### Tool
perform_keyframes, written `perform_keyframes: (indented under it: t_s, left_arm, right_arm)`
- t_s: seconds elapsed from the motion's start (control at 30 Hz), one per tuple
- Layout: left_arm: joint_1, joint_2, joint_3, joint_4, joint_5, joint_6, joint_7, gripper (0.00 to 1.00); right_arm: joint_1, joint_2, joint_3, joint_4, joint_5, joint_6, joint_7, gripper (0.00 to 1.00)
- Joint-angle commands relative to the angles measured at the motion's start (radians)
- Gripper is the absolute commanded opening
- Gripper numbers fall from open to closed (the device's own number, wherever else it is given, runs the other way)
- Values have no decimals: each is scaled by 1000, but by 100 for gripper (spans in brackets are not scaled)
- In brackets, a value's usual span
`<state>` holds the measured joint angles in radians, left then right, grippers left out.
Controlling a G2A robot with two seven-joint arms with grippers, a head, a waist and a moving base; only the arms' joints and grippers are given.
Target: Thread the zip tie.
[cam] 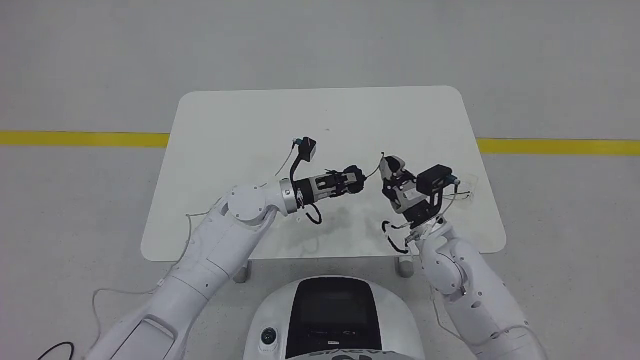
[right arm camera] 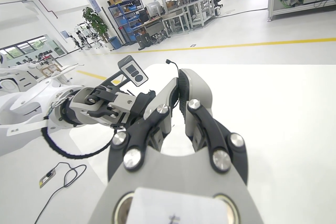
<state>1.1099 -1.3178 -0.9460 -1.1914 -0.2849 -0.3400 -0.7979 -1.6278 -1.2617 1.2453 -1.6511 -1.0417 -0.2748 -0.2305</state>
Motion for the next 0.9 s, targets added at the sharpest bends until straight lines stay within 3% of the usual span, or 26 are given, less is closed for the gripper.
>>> perform_keyframes:
  t_s: [0.0, 0.47, 0.87]
  left_arm:
    - [0, 0, 0, 0, 0, 0, 0, 0]
    - [0, 0, 0, 0, 0, 0, 0, 0]
    - [0, 0, 0, 0, 0, 0, 0, 0]
  right_arm:
    - [0, 0, -2, -2, 5, -5, -2, 0]
    - [2, -2, -9, -4, 37, -49, -6, 0]
    - [-3, -1, -7, -5, 29, -42, -3, 0]
